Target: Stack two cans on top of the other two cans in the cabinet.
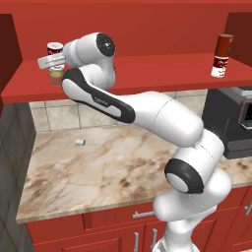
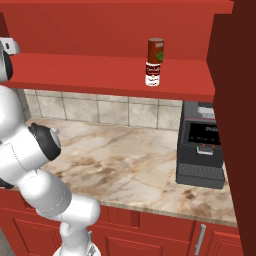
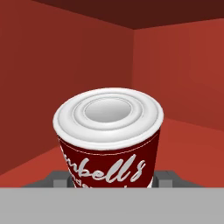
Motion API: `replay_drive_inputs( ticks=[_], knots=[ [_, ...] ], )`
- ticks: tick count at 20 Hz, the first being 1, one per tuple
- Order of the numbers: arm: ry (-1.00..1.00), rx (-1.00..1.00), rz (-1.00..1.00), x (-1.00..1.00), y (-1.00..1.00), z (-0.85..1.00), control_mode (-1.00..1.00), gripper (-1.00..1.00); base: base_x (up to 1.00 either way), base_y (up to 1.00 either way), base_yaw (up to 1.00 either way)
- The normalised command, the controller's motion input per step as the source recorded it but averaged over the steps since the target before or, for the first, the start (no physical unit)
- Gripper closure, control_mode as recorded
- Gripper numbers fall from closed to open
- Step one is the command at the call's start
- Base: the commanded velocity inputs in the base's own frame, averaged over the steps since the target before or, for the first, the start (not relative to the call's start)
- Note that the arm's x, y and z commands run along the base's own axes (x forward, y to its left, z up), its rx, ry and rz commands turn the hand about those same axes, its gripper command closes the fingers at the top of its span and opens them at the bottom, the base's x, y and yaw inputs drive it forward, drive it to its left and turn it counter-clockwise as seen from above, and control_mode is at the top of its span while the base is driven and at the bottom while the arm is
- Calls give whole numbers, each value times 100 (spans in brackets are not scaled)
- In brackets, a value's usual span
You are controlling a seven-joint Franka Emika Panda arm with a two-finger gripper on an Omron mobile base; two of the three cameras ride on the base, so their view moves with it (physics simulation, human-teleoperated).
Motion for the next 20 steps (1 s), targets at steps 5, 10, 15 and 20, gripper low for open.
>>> replay_drive_inputs(
  ticks=[5,10,15,20],
  knots=[
    [2,0,0,2,3,-7,-100,100,0,0,0],
    [1,0,0,5,1,-4,-100,100,0,0,0],
    [1,0,0,10,2,0,-100,100,0,0,0],
    [1,0,0,5,3,2,-100,100,0,0,0]
  ],
)
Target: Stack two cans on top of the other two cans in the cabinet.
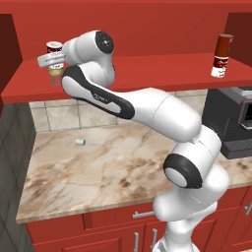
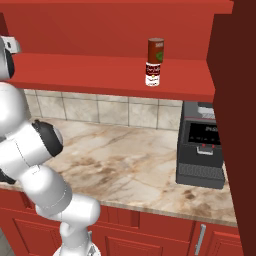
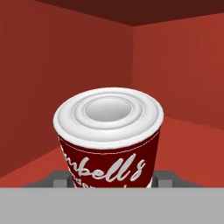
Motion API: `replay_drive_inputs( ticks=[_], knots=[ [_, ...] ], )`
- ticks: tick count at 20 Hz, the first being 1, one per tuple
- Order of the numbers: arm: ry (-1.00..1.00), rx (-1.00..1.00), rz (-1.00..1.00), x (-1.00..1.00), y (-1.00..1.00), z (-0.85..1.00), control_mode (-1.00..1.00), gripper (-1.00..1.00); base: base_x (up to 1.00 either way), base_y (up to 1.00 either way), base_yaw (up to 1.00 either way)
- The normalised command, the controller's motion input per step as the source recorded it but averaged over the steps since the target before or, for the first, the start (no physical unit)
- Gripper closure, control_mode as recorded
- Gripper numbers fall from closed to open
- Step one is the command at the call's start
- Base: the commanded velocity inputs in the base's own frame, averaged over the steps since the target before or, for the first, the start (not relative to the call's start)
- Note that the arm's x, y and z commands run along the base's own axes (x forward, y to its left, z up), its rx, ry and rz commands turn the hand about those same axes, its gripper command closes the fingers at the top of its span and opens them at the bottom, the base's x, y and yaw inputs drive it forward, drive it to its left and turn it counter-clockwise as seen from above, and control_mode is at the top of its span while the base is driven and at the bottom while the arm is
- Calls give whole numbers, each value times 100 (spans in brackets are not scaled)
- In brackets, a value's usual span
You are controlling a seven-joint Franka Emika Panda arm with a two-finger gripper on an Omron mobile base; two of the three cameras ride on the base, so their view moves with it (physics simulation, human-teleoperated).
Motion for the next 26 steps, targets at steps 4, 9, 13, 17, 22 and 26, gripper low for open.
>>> replay_drive_inputs(
  ticks=[4,9,13,17,22,26],
  knots=[
    [3,0,0,4,4,0,-100,100,0,0,0],
    [5,0,0,0,2,0,-100,100,0,0,0],
    [5,0,0,0,0,-2,-100,100,0,0,0],
    [5,0,0,0,0,0,-100,100,0,0,0],
    [5,0,0,0,0,-3,-100,100,0,0,0],
    [5,0,0,0,0,-13,-100,100,0,0,0]
  ],
)
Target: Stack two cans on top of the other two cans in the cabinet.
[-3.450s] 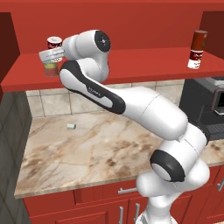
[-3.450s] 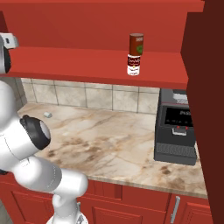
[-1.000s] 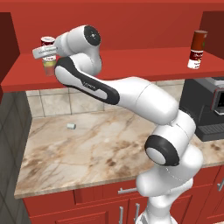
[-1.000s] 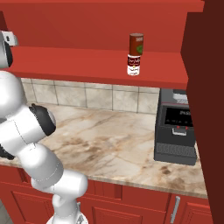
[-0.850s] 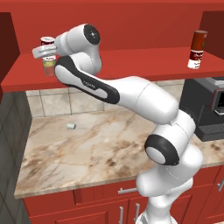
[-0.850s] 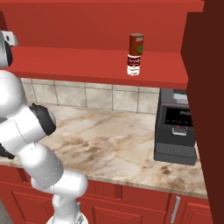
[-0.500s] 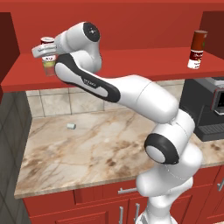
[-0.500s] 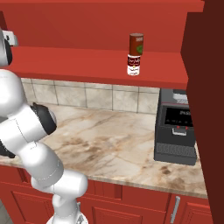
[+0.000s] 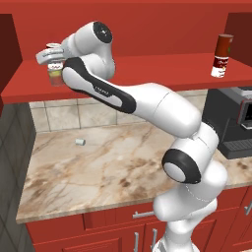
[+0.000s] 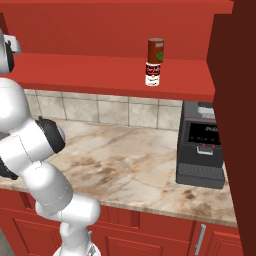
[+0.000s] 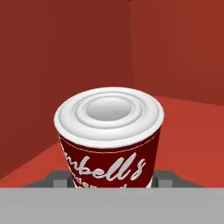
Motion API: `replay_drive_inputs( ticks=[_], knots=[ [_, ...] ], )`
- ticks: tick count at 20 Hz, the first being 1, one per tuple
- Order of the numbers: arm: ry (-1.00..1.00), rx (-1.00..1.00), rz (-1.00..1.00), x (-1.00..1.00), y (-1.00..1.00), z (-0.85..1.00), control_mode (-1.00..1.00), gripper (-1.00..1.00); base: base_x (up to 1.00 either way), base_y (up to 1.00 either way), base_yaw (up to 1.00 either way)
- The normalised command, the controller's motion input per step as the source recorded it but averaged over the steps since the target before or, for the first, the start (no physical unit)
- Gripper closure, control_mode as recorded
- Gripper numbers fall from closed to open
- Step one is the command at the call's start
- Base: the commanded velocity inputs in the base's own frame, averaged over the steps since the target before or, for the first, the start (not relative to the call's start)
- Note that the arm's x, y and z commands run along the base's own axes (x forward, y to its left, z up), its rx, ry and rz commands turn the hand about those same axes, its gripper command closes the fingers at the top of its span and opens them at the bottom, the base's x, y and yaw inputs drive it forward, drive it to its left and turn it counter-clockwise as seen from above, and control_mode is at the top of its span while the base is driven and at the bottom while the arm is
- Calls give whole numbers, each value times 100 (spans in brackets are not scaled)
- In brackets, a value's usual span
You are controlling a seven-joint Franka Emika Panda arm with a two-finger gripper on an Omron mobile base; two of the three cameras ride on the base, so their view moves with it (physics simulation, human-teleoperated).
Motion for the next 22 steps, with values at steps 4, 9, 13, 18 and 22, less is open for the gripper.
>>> replay_drive_inputs(
  ticks=[4,9,13,18,22],
  knots=[
    [2,0,0,-3,0,-23,-100,100,0,0,0],
    [0,0,0,-1,0,-19,-100,100,0,0,0],
    [0,0,0,0,0,-14,-100,-100,0,0,0],
    [0,0,0,0,2,-10,-100,-100,0,0,0],
    [3,0,0,0,5,-8,-100,-100,0,0,0]
  ],
)
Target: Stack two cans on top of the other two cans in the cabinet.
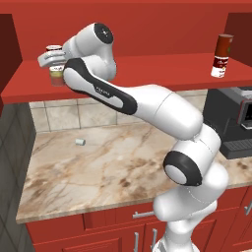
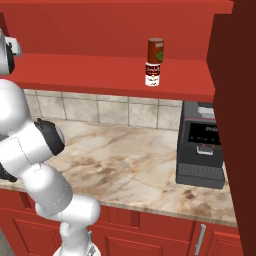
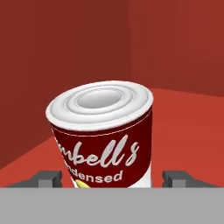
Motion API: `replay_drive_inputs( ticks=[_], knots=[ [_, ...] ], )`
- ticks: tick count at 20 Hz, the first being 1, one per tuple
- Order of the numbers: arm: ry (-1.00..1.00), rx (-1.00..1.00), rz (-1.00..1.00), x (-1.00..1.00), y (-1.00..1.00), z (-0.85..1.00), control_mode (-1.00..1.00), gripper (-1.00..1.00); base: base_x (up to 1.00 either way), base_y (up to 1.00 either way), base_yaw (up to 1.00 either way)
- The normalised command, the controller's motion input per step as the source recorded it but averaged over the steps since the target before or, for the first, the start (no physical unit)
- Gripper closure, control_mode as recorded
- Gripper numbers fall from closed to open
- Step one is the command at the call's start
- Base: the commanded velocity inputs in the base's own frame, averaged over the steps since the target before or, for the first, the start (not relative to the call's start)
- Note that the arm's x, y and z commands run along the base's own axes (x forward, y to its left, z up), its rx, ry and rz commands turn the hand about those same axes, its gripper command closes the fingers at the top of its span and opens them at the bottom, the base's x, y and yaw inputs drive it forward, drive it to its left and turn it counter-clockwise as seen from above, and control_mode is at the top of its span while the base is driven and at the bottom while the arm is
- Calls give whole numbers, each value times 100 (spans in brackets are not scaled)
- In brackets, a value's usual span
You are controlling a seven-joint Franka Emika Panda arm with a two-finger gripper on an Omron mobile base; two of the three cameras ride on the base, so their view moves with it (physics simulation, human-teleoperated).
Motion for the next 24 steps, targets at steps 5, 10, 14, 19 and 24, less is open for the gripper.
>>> replay_drive_inputs(
  ticks=[5,10,14,19,24],
  knots=[
    [3,0,0,0,1,-3,-100,-100,0,0,0],
    [1,0,0,-7,-9,0,-100,-100,0,0,0],
    [0,0,0,-31,-37,-1,-100,-100,0,0,0],
    [-2,0,0,-46,-42,-7,-100,-100,0,0,0],
    [-4,0,0,-49,-41,-13,-100,-100,0,0,0]
  ],
)
